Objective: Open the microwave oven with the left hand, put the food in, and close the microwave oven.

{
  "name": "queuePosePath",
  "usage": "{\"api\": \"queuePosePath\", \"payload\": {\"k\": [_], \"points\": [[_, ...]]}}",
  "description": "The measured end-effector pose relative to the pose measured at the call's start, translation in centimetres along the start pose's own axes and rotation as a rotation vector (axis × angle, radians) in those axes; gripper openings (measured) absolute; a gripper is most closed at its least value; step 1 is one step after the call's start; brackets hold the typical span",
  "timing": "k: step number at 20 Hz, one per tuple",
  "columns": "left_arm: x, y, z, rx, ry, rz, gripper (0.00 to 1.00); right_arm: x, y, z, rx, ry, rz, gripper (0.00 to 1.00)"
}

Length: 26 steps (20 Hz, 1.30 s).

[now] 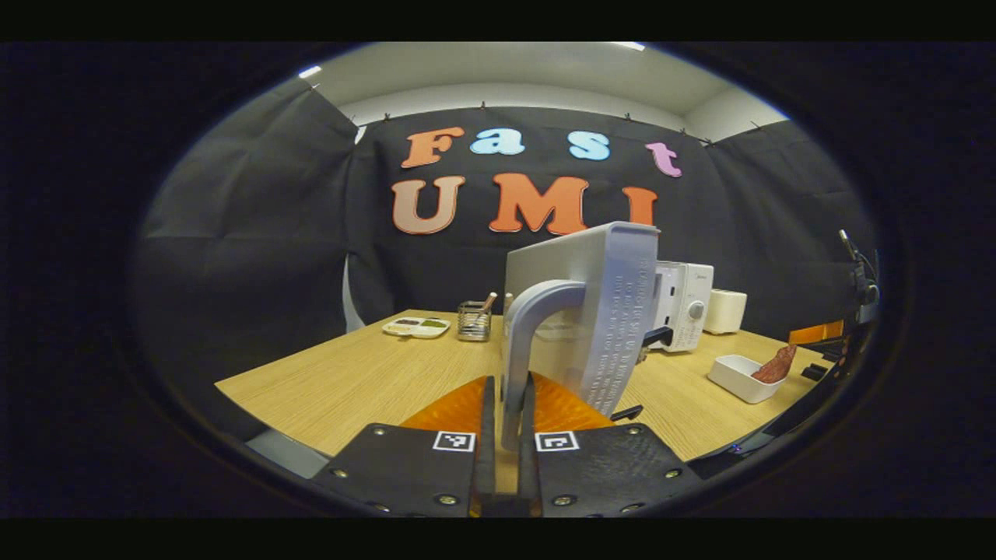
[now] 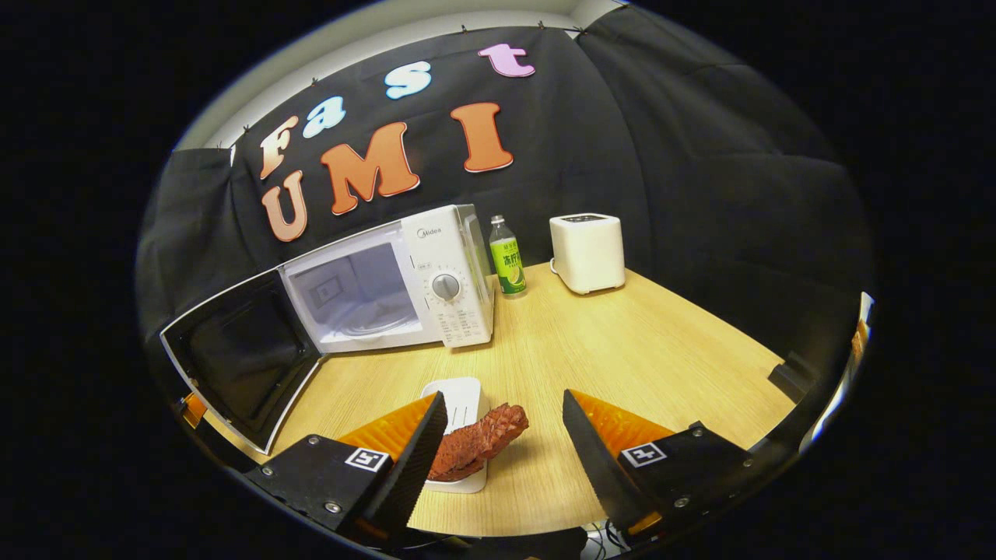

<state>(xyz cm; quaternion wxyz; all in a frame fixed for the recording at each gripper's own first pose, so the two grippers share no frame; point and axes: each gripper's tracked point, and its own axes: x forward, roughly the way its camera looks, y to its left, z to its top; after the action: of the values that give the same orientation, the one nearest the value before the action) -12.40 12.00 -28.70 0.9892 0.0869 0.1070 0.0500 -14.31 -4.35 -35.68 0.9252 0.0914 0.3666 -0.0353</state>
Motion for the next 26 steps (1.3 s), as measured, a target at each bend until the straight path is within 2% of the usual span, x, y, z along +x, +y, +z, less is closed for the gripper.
{"api": "queuePosePath", "payload": {"k": [1, 2, 3, 4, 5, 6, 7, 9, 10, 15, 19, 23, 26], "points": [[-0.1, 0.3, 0.1, 0.012, -0.002, -0.019, 0.07, 0.2, -0.1, -0.3, 0.011, 0.01, -0.012, 0.93], [-0.1, 1.3, 0.2, 0.023, -0.003, -0.026, 0.14, 0.4, -0.3, -0.7, 0.022, 0.022, -0.024, 0.93], [0.0, 1.9, 0.1, 0.015, 0.005, -0.039, 0.26, 0.5, -0.5, -1.1, 0.036, 0.034, -0.035, 0.93], [-0.2, 2.6, 0.1, 0.005, 0.006, -0.042, 0.24, 0.6, -0.5, -1.5, 0.053, 0.046, -0.039, 0.92], [-0.3, 3.3, 0.3, 0.002, 0.005, -0.039, 0.37, 0.8, -0.4, -1.6, 0.074, 0.052, -0.039, 0.92], [-0.5, 3.7, 0.3, 0.004, 0.004, -0.039, 0.37, 0.9, -0.3, -1.6, 0.099, 0.051, -0.038, 0.92], [-0.8, 4.3, 0.4, 0.013, -0.004, -0.03, 0.51, 1.1, -0.2, -1.5, 0.127, 0.049, -0.037, 0.9], [-1.6, 5.0, 0.6, 0.039, -0.016, -0.019, 0.69, 1.8, 0.1, -1.9, 0.171, 0.063, -0.037, 0.85], [-2.1, 5.4, 0.8, 0.047, -0.022, -0.008, 0.74, 2.2, 0.0, -2.4, 0.181, 0.075, -0.04, 0.83], [-4.4, 8.2, 1.7, 0.091, -0.037, 0.063, 0.75, 3.0, 1.4, -2.3, 0.252, 0.08, -0.004, 0.69], [-5.8, 10.8, 3.2, 0.126, -0.06, 0.13, 0.76, 3.4, 0.6, -2.5, 0.279, 0.077, -0.022, 0.44], [-6.1, 12.3, 3.5, 0.12, -0.063, 0.164, 0.76, 3.2, 1.5, -1.9, 0.345, 0.061, 0.021, 0.29], [-6.1, 13.2, 3.5, 0.124, -0.058, 0.185, 0.76, 2.8, 2.8, -0.8, 0.341, 0.039, 0.074, 0.19]]}}
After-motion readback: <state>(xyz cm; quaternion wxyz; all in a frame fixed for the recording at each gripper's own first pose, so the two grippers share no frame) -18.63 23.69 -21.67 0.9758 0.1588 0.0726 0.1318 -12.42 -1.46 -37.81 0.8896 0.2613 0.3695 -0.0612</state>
